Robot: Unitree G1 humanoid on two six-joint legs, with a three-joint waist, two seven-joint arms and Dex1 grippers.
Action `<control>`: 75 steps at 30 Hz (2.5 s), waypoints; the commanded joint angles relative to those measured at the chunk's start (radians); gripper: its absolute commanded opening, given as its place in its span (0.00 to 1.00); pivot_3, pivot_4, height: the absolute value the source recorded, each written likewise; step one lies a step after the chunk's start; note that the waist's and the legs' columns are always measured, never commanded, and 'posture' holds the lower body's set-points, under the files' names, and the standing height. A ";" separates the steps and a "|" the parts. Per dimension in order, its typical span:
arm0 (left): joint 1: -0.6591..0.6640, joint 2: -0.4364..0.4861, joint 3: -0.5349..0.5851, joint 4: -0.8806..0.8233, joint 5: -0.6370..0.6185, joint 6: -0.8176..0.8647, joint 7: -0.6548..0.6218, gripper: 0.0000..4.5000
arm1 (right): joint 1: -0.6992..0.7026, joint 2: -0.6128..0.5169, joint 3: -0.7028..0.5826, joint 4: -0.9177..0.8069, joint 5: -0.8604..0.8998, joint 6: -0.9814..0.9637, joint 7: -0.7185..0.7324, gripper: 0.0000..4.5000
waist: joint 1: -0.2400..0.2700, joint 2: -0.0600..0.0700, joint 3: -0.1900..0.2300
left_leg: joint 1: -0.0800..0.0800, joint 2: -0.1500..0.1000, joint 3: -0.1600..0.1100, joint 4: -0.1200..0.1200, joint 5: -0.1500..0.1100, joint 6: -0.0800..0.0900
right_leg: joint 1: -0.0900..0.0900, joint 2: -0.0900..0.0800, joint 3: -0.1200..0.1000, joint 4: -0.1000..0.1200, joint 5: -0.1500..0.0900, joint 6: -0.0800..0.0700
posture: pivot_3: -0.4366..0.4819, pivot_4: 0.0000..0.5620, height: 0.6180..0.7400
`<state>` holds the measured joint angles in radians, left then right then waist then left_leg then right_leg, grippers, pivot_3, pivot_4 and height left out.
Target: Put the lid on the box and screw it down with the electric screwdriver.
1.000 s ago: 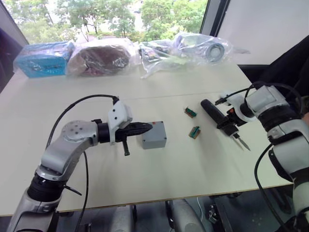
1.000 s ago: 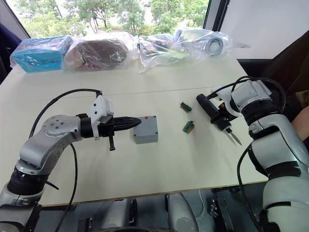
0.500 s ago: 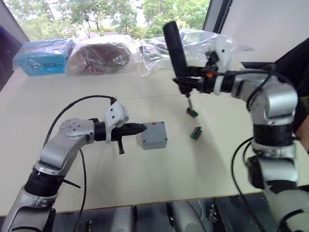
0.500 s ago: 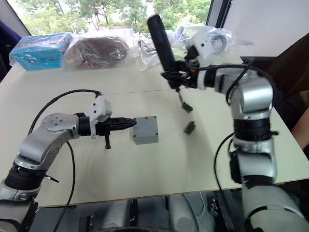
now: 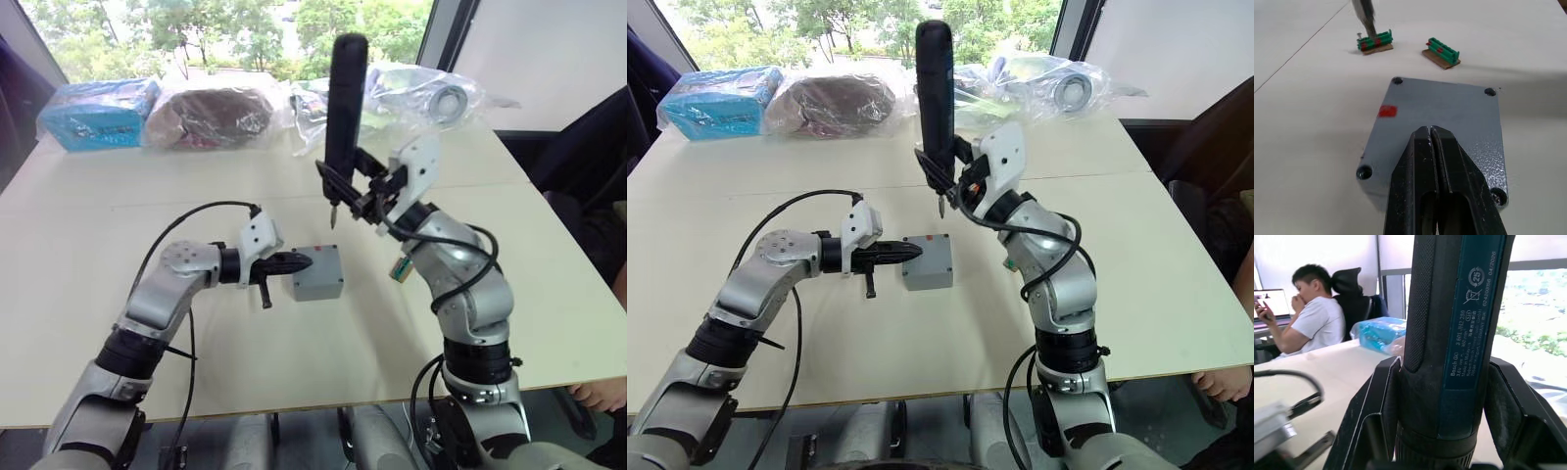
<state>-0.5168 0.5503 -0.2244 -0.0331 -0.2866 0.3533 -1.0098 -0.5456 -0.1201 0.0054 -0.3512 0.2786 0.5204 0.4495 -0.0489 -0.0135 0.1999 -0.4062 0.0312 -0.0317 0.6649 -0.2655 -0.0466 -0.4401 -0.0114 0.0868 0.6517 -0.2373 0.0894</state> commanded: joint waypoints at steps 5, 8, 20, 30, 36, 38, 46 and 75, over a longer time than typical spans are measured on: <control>-0.001 0.003 -0.021 0.037 0.054 -0.024 -0.015 0.00 | 0.070 0.020 0.030 -0.072 -0.005 -0.104 -0.049 0.41 | 0.003 0.000 -0.001 | 0.000 0.000 0.000 0.000 0.000 0.000 | 0.001 0.000 0.000 0.000 0.000 0.000 | 0.48 0.27 1.00; 0.000 0.002 -0.019 0.038 0.057 -0.026 -0.019 0.00 | 0.090 0.017 0.039 -0.065 -0.010 -0.124 -0.060 0.41 | 0.003 0.000 -0.001 | 0.000 0.000 0.000 0.000 0.000 0.000 | 0.001 0.000 0.000 0.000 0.000 0.000 | 0.48 0.27 1.00; 0.000 -0.010 -0.018 0.026 0.054 -0.022 -0.024 0.00 | 0.143 -0.004 0.059 0.002 -0.046 -0.223 -0.068 0.41 | 0.003 0.000 -0.001 | 0.001 0.000 0.000 0.000 0.000 0.000 | 0.002 0.000 0.000 0.000 0.000 0.000 | 0.48 0.27 1.00; 0.008 -0.009 -0.016 0.013 0.052 -0.014 -0.024 0.00 | 0.156 -0.010 0.071 0.046 -0.059 -0.275 -0.067 0.41 | 0.003 0.000 -0.001 | 0.003 0.000 0.000 0.000 0.000 0.000 | 0.004 0.000 0.000 -0.001 0.000 0.000 | 0.48 0.27 1.00; 0.008 -0.012 -0.016 0.012 0.049 -0.012 -0.025 0.00 | 0.135 -0.003 0.086 0.067 -0.073 -0.302 -0.070 0.41 | 0.003 0.000 -0.001 | 0.006 0.000 0.000 0.000 0.000 0.000 | 0.007 0.000 0.000 -0.001 0.000 0.000 | 0.48 0.27 1.00; 0.007 -0.013 -0.016 0.013 0.048 -0.012 -0.026 0.00 | 0.129 -0.002 0.087 0.073 -0.073 -0.307 -0.071 0.41 | 0.002 0.000 -0.001 | 0.007 0.000 0.000 0.000 0.000 0.000 | 0.008 0.000 0.000 -0.001 0.000 0.000 | 0.48 0.27 1.00; -0.001 -0.020 -0.016 0.024 0.052 -0.015 -0.031 0.00 | 0.118 -0.005 0.085 0.076 -0.072 -0.316 -0.072 0.41 | 0.003 0.000 -0.001 | 0.009 0.000 0.000 0.000 0.000 0.000 | 0.009 0.000 0.000 -0.002 0.000 0.000 | 0.48 0.27 1.00; -0.006 -0.019 -0.017 0.031 0.057 -0.011 -0.044 0.00 | 0.173 -0.009 0.104 0.046 -0.085 -0.319 -0.072 0.41 | 0.003 0.000 -0.001 | 0.009 0.000 0.000 -0.001 0.000 0.000 | 0.010 0.000 0.000 -0.002 -0.002 -0.003 | 0.48 0.27 1.00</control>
<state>-0.5230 0.5276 -0.2229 -0.0120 -0.2488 0.3359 -1.0472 -0.3822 -0.1291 0.1033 -0.2695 0.1976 0.2264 0.3784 -0.0464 -0.0139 0.1992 -0.3973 0.0312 -0.0317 0.6643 -0.2656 -0.0465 -0.4305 -0.0116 0.0871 0.6492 -0.2394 0.0864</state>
